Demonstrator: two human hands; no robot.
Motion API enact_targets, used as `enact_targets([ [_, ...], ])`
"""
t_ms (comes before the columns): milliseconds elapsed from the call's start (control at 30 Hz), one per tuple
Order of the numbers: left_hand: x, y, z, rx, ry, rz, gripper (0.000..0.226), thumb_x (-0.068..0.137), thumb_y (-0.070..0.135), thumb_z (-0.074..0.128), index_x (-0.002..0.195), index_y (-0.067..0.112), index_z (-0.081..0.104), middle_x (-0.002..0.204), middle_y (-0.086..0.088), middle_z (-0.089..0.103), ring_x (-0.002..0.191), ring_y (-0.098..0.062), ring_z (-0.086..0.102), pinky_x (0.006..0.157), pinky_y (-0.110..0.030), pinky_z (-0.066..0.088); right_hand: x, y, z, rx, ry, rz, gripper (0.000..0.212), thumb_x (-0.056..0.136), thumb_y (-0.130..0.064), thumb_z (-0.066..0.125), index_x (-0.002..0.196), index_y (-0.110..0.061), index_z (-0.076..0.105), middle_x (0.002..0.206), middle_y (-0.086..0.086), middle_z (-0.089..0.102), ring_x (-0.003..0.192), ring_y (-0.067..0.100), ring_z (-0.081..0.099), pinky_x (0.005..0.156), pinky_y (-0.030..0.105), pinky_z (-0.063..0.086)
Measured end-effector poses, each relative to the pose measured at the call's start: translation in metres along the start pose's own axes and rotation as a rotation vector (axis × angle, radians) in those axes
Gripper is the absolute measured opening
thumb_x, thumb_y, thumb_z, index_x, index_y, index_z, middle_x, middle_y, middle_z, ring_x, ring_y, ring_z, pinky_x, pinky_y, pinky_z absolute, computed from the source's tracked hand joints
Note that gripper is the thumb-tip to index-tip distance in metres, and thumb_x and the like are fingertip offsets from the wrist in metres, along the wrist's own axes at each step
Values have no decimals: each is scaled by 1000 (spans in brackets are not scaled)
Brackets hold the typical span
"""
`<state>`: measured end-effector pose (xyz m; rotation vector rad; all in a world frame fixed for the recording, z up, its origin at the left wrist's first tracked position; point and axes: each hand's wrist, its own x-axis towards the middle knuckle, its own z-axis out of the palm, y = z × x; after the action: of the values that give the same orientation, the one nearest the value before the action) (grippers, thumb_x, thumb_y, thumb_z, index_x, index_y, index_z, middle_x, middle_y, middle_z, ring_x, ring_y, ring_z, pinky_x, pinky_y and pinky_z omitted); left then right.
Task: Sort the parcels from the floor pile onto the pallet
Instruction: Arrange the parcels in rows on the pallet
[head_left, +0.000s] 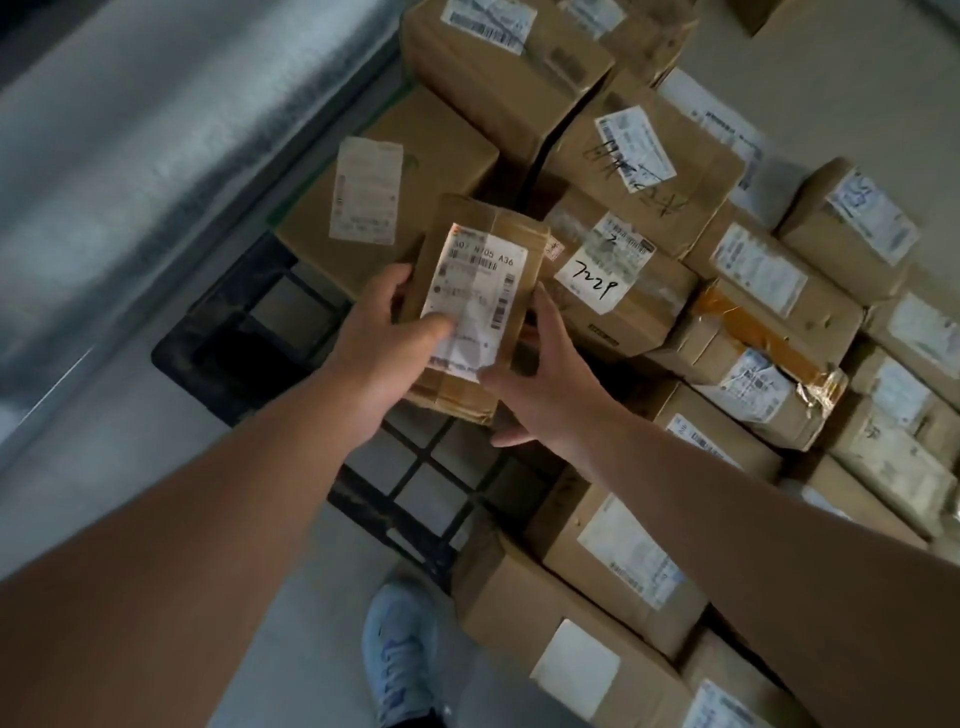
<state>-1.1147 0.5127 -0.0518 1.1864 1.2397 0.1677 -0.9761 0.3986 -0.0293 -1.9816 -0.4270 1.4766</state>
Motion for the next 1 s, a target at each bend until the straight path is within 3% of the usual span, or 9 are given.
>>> enact_targets([
  [67, 9, 1, -4, 64, -69, 21, 54, 92, 28, 70, 134, 55, 51, 114, 25, 70, 102, -1, 68, 76, -29, 54, 10, -1, 5, 67, 13, 31, 112, 90, -11, 78, 155, -66, 5, 163, -7, 39, 125, 31, 62, 70, 46, 67],
  [200, 22, 8, -11, 165, -98, 35, 57, 96, 27, 67, 133, 64, 45, 105, 37, 67, 93, 10, 60, 64, -20, 43, 24, -2, 12, 145, 16, 42, 118, 87, -7, 81, 159, -61, 5, 163, -4, 41, 129, 31, 61, 79, 50, 66],
  [333, 34, 6, -18, 183, -62, 91, 55, 97, 26, 69, 138, 57, 49, 115, 28, 67, 97, 9, 58, 63, -15, 44, 31, -2, 16, 173, -12, 39, 124, 85, -7, 84, 159, -61, 1, 163, -8, 40, 130, 27, 61, 79, 50, 66],
  [500, 38, -7, -18, 192, -10, 93, 35, 95, 33, 71, 125, 45, 58, 113, 22, 70, 98, 4, 68, 59, -8, 50, 39, 0, 22, 177, -19, 55, 125, 85, -8, 84, 156, -64, -2, 164, -9, 36, 131, 27, 59, 81, 53, 65],
  [600, 38, -15, -20, 207, -31, 104, 35, 91, 38, 76, 119, 47, 57, 108, 34, 68, 93, 19, 63, 55, -2, 47, 43, 1, 24, 183, -25, 44, 121, 87, -9, 82, 157, -63, 0, 162, -11, 38, 129, 25, 60, 80, 51, 66],
  [667, 39, -17, -22, 221, -30, 132, 44, 86, 36, 81, 121, 45, 56, 108, 35, 68, 94, 21, 61, 59, -1, 47, 46, -1, 25, 185, -36, 34, 120, 88, -10, 82, 158, -62, -1, 163, -12, 36, 131, 24, 58, 81, 50, 66],
  [733, 43, -19, -23, 239, -22, 171, 55, 81, 33, 86, 126, 42, 55, 112, 27, 70, 101, 13, 64, 70, -8, 53, 50, -3, 26, 193, -35, 22, 122, 87, -11, 83, 159, -61, -2, 164, -12, 35, 133, 25, 56, 81, 47, 66],
  [833, 50, -17, -24, 275, 1, 211, 70, 75, 35, 91, 133, 39, 51, 120, 15, 68, 114, 0, 64, 92, -31, 57, 56, -7, 29, 205, -34, 15, 123, 87, -16, 85, 158, -61, -4, 166, -11, 34, 136, 27, 55, 84, 47, 65],
  [1000, 55, -15, -22, 553, 139, 201, 111, 60, 60, 89, 152, 42, 29, 147, -7, 32, 142, -34, 33, 111, -61, 41, 65, -12, 34, 194, -28, 27, 118, 92, -8, 77, 159, -61, -4, 168, -6, 31, 130, 26, 57, 85, 46, 65],
])
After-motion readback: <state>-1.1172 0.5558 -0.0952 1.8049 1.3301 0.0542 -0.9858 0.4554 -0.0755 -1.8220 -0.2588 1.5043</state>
